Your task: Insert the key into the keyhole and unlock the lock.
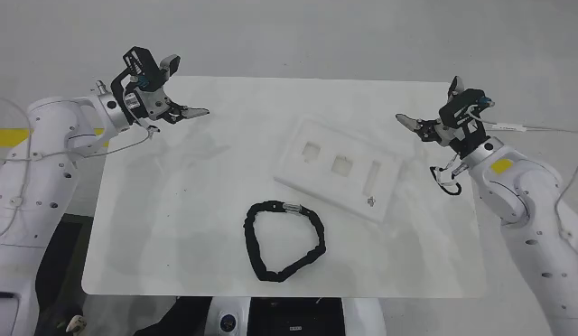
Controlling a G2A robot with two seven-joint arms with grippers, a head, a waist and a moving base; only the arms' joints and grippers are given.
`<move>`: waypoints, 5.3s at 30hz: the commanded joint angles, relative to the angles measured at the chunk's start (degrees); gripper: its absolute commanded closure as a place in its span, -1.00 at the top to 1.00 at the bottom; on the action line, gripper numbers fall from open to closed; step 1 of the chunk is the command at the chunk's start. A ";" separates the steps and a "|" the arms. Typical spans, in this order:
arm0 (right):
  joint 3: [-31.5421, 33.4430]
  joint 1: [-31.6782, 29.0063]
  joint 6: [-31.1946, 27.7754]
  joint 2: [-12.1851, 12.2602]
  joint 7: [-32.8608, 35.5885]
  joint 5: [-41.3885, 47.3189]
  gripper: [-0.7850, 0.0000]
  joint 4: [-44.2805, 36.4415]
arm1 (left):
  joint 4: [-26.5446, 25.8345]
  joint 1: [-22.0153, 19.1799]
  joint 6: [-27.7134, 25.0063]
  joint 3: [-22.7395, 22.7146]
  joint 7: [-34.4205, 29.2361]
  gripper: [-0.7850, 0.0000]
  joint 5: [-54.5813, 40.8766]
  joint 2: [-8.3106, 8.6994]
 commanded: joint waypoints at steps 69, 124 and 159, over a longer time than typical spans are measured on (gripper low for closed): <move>-0.79 -12.39 4.99 0.38 51.10 27.39 1.00 -17.95 | 0.00 0.00 0.00 0.00 0.00 1.00 0.00 0.00; -8.28 -3.96 22.92 -0.84 64.69 31.14 -0.18 -14.77 | 0.00 0.00 0.00 0.00 0.00 1.00 0.00 0.00; -8.15 -3.13 34.10 -0.54 70.33 17.47 -1.00 -20.56 | 0.00 0.00 0.00 0.00 0.00 1.00 0.00 0.00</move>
